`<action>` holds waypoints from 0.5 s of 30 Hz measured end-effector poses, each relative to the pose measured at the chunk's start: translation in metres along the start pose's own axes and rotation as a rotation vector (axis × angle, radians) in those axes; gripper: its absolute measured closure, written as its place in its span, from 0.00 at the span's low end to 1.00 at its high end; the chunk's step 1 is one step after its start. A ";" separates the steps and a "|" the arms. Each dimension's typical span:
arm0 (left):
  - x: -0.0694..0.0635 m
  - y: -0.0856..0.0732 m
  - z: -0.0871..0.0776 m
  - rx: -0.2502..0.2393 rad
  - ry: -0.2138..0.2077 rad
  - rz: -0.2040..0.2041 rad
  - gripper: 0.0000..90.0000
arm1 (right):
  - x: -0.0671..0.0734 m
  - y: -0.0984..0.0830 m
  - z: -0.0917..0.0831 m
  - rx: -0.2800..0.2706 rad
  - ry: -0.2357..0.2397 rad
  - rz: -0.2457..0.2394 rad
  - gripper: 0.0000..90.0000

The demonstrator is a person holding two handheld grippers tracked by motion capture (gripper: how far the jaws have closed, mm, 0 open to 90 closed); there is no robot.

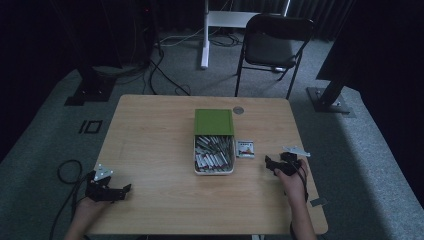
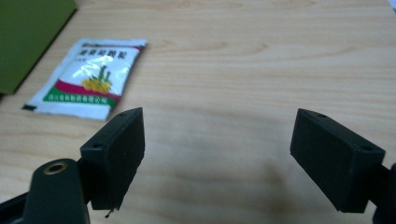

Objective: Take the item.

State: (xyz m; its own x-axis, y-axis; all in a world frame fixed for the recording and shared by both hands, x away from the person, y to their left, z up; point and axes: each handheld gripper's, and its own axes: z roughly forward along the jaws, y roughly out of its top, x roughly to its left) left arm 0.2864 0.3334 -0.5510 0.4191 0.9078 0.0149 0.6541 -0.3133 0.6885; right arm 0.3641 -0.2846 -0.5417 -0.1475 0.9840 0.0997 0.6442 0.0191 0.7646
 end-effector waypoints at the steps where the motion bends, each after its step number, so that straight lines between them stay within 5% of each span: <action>1: 0.000 0.000 0.000 0.000 0.000 0.000 0.02 | -0.001 -0.002 -0.002 0.002 -0.002 0.004 0.20; 15: 0.000 0.000 0.000 0.002 0.000 0.002 0.02 | -0.014 -0.024 -0.019 0.026 -0.034 0.026 0.18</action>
State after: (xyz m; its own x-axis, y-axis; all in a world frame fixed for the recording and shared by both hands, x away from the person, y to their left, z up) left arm 0.2864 0.3336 -0.5509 0.4204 0.9072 0.0162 0.6544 -0.3155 0.6872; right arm 0.3364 -0.3027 -0.5490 -0.1050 0.9897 0.0973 0.6671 -0.0024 0.7450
